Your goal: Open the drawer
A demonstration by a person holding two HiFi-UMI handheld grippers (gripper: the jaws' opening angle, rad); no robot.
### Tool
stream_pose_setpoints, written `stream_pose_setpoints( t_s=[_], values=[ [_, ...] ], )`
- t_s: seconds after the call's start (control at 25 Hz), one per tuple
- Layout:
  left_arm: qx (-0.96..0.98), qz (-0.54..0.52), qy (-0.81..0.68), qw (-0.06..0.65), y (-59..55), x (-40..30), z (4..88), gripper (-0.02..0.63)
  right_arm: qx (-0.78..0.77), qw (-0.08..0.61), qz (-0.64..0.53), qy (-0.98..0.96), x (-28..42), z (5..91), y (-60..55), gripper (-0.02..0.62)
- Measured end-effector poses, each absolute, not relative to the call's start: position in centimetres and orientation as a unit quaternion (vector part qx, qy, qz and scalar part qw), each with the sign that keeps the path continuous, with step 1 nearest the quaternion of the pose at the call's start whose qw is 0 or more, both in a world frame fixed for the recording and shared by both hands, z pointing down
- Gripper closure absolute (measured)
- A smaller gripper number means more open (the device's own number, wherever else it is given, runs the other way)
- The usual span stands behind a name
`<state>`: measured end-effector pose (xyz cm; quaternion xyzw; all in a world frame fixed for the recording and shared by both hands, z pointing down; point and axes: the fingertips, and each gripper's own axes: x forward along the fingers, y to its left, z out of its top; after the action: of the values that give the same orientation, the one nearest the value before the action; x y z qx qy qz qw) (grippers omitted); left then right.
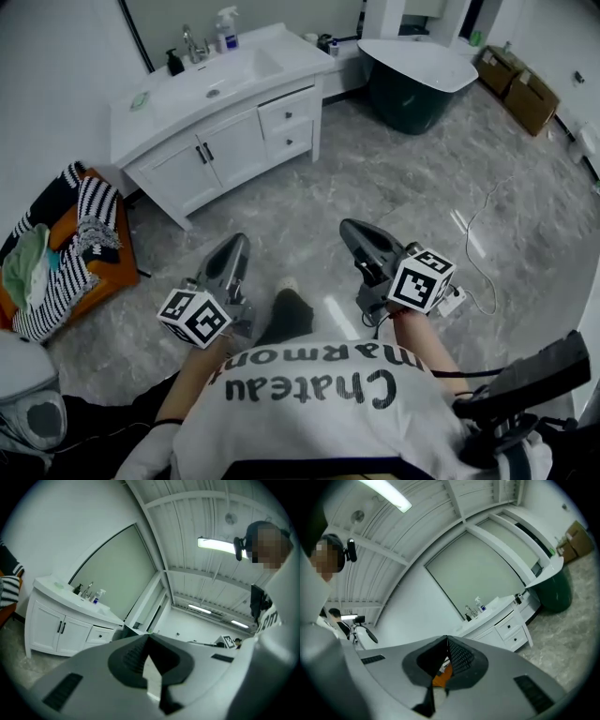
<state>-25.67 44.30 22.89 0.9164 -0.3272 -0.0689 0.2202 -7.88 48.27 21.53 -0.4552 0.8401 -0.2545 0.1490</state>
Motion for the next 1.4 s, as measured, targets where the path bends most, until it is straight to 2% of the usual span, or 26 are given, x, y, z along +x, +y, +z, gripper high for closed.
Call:
stream_pose_setpoints(
  t_s=[0.2, 0.52, 1.08, 1.4],
  values=[
    [0.934, -0.03, -0.298, 0.196, 41.5, -24.6, 23.2, 0.604, -0.475, 0.076, -0.229, 0.847, -8.1, 22.6, 45.5, 0.586],
    [0.943, -0.021, -0.272, 0.188, 32.9, -23.0, 22.8, 0.605, -0.481, 0.143, -0.265, 0.824, -6.3, 21.4, 37.7, 0.586],
    [0.948, 0.007, -0.245, 0.201, 15.4, -23.3, 22.5, 0.604, -0.498, 0.143, -0.291, 0.804, -7.8, 21.3, 21.0, 0.586],
    [0.954, 0.011, -0.229, 0.194, 12.2, -22.6, 23.3, 0.604, -0.51, 0.15, -0.298, 0.793, -7.3, 22.6, 18.2, 0.586]
  ],
)
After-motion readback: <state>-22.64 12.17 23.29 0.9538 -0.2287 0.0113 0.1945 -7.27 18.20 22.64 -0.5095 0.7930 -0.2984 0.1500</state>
